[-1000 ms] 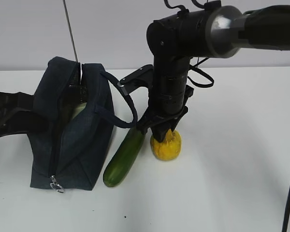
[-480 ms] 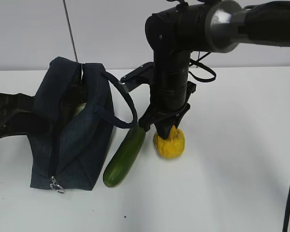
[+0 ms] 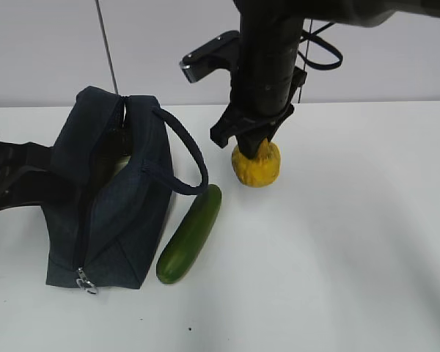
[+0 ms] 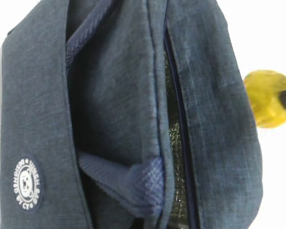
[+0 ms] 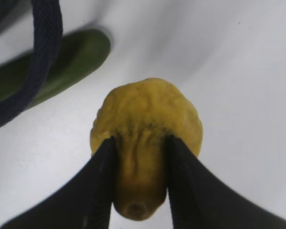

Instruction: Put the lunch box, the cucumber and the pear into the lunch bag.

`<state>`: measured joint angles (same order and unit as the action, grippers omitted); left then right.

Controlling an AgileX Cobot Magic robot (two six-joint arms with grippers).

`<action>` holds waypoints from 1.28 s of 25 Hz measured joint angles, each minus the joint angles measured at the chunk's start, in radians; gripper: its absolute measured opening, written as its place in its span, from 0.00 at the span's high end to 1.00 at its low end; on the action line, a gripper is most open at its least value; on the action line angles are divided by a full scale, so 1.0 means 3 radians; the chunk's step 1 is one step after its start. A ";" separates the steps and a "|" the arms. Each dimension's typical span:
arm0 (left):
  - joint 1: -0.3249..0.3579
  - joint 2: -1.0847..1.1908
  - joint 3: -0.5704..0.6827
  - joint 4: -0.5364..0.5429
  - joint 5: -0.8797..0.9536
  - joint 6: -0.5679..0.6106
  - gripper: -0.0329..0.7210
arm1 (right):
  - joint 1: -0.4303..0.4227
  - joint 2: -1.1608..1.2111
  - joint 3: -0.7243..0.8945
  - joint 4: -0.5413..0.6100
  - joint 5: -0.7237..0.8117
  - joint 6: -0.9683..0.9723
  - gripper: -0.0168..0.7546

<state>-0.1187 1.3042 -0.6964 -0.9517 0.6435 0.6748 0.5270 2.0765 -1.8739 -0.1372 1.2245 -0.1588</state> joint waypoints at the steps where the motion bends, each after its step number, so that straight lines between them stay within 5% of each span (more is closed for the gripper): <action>1: 0.0000 0.0000 0.0000 0.0000 0.0000 0.0000 0.98 | 0.0000 -0.0055 -0.0010 0.0000 -0.0001 0.0009 0.64; 8: 0.0000 0.0000 0.0000 0.0003 0.0013 0.0000 0.98 | 0.0000 -0.0332 -0.0237 0.0206 0.0045 0.0025 0.64; 16: 0.0000 0.0003 0.0000 0.0003 0.0007 0.0000 0.98 | 0.0000 -0.0354 -0.0338 0.1856 -0.0365 -0.0658 0.64; 22: 0.0000 0.0003 0.0000 0.0000 0.0003 0.0000 0.98 | 0.0000 -0.0154 -0.0340 0.2567 -0.0615 -0.1083 0.64; 32: 0.0000 -0.0010 0.0000 0.0000 0.0011 0.0000 0.98 | 0.0000 0.0465 -0.0340 0.2661 -0.0980 -0.1232 0.64</action>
<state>-0.1187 1.3013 -0.6964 -0.9517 0.6468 0.6748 0.5270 2.2161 -1.9758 0.6610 0.9307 -0.5284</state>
